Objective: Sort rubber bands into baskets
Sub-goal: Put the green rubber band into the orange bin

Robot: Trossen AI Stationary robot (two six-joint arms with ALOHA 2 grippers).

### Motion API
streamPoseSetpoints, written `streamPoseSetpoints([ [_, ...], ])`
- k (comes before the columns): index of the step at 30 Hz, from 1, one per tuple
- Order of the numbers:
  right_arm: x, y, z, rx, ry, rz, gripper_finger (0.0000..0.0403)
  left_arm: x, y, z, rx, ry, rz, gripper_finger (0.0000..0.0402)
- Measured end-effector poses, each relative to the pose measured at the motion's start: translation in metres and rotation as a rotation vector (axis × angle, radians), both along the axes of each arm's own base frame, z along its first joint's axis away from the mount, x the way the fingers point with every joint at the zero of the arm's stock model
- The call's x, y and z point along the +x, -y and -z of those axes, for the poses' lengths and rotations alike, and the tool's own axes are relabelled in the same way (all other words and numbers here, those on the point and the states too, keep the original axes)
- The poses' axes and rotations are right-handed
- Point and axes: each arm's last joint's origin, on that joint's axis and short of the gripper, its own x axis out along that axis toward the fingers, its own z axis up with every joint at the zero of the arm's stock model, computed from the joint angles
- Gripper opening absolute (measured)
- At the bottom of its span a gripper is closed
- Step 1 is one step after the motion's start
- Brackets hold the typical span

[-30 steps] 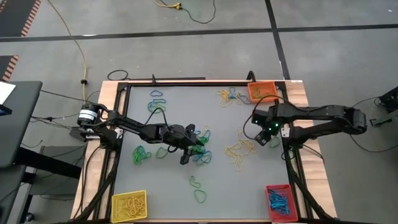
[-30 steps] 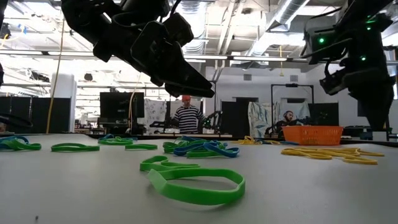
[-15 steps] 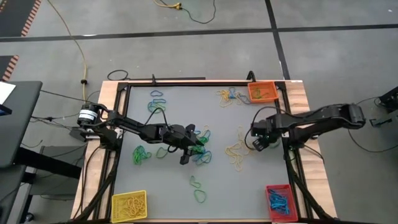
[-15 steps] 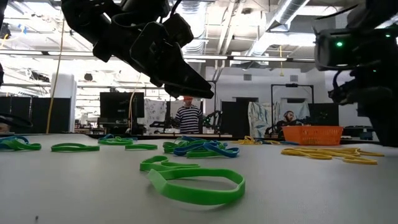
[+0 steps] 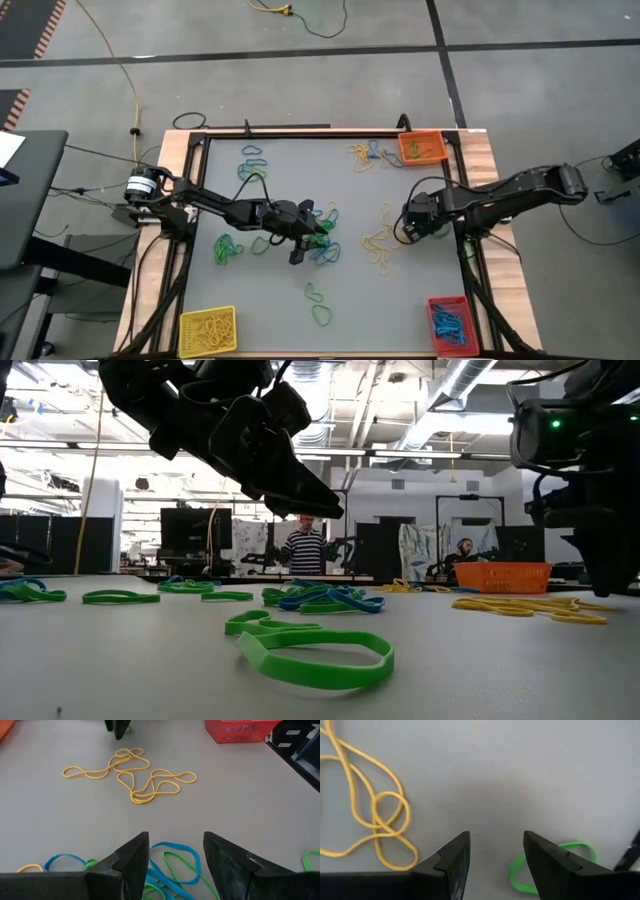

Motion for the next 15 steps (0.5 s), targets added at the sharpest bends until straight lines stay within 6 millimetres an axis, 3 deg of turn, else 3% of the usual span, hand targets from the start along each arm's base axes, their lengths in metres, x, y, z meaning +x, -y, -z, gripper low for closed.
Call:
streamPoseSetpoints([
  [7, 0.011, -0.002, -0.001, 0.185, 0.106, -0.11, 0.0211, 0.0, 0.0, 0.0, 0.025, 0.009, 0.014, 0.0178],
  [15, 0.013, 0.007, -0.013, 0.25, -0.092, -0.243, 0.0209, 0.002, 0.0, -0.003, 0.024, 0.041, 0.013, 0.0178],
])
